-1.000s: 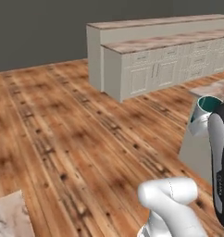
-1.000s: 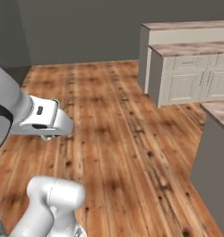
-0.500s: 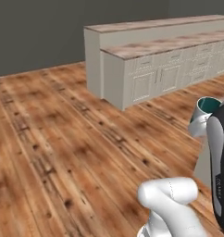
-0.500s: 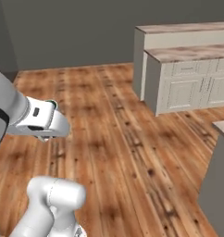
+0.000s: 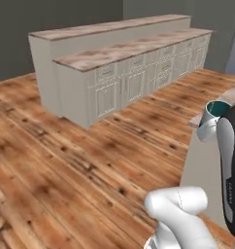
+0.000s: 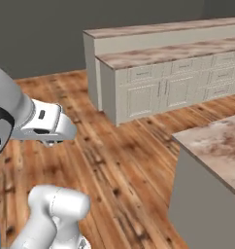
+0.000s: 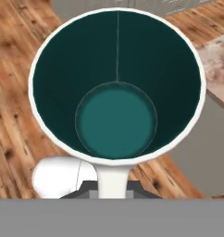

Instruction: Clear the mugs and bowl far away from the sink.

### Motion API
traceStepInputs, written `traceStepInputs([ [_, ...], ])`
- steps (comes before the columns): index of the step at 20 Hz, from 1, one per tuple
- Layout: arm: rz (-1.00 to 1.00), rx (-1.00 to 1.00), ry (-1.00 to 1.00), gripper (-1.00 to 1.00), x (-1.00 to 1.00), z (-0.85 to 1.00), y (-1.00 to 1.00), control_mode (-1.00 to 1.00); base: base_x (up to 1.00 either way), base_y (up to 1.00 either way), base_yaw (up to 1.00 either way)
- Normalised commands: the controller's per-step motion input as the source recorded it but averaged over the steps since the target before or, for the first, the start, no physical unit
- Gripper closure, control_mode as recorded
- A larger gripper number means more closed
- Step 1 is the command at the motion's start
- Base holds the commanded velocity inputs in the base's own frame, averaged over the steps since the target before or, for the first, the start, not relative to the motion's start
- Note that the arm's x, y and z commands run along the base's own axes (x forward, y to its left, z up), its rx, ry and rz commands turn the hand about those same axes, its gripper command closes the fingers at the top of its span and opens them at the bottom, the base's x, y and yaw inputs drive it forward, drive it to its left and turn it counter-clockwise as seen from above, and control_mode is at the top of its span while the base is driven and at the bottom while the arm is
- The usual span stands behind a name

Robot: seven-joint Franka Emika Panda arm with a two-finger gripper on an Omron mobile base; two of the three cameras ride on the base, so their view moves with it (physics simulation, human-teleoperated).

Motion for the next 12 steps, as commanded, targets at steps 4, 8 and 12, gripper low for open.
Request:
traceStepInputs([
  [4,0.00,0.00,0.00,1.00,0.00,0.00,0.00,1.00,0.34,-0.41,-0.66],
  [8,0.00,0.00,0.00,1.00,0.00,0.00,0.00,1.00,0.14,-0.43,-0.61],
  [12,0.00,0.00,0.00,1.00,0.00,0.00,0.00,1.00,0.69,0.00,-0.38],
])
